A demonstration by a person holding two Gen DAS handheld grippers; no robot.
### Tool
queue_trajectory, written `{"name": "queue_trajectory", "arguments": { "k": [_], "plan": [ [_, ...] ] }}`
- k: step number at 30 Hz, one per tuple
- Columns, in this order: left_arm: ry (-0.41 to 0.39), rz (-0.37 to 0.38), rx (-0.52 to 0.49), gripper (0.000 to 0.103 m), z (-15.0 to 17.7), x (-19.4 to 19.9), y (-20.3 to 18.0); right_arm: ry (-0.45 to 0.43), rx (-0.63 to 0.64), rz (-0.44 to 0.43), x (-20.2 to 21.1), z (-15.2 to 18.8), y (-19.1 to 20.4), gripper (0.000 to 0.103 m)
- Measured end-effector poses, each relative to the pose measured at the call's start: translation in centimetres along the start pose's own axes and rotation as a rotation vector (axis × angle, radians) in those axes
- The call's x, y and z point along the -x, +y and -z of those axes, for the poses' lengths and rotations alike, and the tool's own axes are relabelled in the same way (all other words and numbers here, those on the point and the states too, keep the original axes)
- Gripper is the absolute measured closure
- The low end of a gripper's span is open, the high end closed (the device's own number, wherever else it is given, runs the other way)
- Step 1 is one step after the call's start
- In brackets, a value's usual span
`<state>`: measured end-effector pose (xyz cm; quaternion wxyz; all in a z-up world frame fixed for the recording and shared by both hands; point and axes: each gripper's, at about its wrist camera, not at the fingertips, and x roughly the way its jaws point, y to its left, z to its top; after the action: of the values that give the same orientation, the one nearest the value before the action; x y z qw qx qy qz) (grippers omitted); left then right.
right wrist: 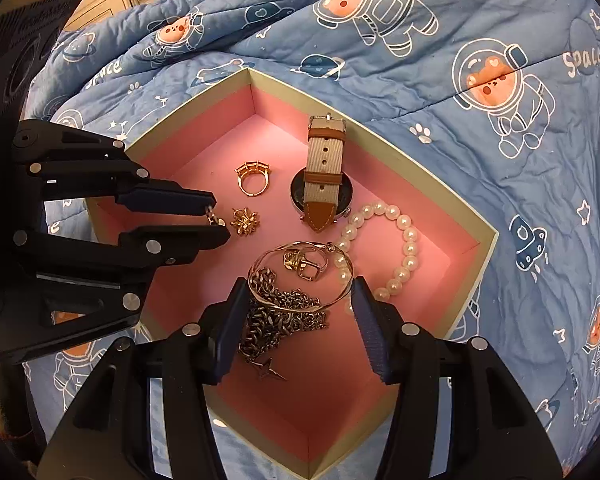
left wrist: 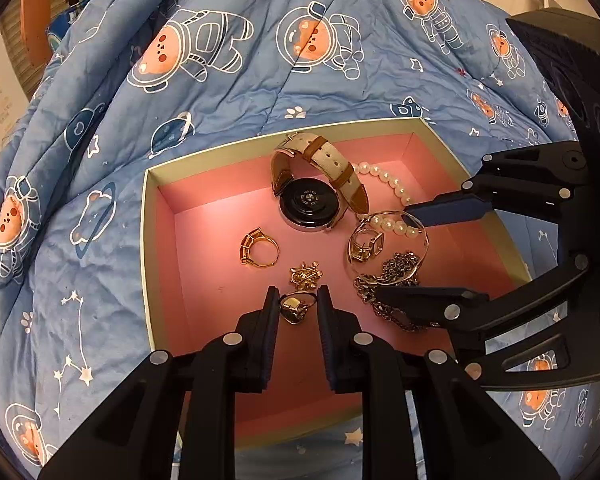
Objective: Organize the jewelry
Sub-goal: 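Open both tools in the box and withdraw them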
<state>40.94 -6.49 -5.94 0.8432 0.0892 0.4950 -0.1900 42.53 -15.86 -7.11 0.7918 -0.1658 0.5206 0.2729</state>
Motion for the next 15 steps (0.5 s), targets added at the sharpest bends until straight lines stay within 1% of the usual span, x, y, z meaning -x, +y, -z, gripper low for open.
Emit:
{"name": "queue_trajectory", "arguments": {
  "k": [6, 10, 11, 13, 15],
  "plan": [
    [-0.008, 0.012, 0.015, 0.079, 0.0, 0.0, -0.1, -0.005, 0.013, 0.001, -0.1, 0.1, 0.2, 0.049],
    [-0.014, 0.010, 0.014, 0.078, -0.1, 0.2, -0.1, -0.024, 0.019, 0.009, 0.2, 0.0, 0.2, 0.039],
    [-0.017, 0.013, 0.017, 0.078, 0.0, 0.3, 0.0, -0.028, 0.017, 0.008, 0.3, 0.0, 0.2, 0.038],
    [-0.028, 0.008, 0.025, 0.073, 0.0, 0.7, 0.2, -0.035, 0.013, 0.004, 0.6, 0.0, 0.1, 0.038],
    [-0.040, 0.010, 0.038, 0.066, 0.1, 1.0, 0.5, -0.048, 0.005, 0.004, 0.9, 0.1, -0.1, 0.038]
  ]
}}
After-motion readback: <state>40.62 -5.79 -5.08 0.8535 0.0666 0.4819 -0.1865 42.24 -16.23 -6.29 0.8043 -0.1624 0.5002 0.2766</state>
